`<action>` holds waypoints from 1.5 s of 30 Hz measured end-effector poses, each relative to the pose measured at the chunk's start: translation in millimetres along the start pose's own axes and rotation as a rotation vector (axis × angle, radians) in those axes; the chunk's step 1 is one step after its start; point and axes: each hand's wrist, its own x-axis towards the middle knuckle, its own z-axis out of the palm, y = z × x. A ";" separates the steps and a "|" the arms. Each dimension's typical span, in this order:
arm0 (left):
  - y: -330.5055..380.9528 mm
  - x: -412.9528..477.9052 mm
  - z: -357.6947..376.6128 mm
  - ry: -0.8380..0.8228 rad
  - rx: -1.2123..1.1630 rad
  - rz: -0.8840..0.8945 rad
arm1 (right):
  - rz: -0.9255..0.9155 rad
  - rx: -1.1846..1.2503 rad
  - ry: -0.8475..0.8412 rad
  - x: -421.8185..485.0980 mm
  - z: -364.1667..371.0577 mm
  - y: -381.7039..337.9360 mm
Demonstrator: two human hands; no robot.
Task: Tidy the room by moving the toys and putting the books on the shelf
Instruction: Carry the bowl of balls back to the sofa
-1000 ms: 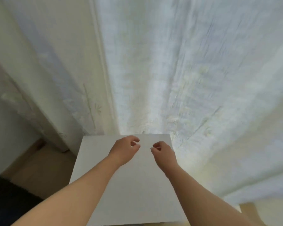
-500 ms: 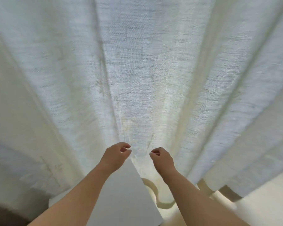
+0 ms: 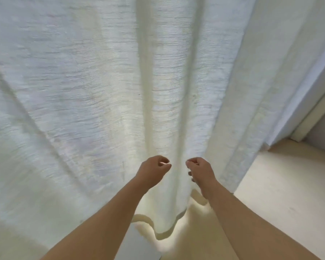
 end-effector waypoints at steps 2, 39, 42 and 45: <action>28.7 19.0 34.5 -0.021 -0.002 0.029 | 0.003 0.034 0.056 17.8 -40.8 1.5; 535.3 408.7 752.5 -0.650 0.061 0.275 | 0.370 0.283 0.790 411.5 -817.1 148.2; 581.1 437.9 817.9 -0.638 0.045 0.285 | 0.362 0.286 0.816 452.0 -890.0 161.6; 632.9 466.2 886.4 -0.612 0.019 0.267 | 0.361 0.310 0.819 491.9 -967.8 176.8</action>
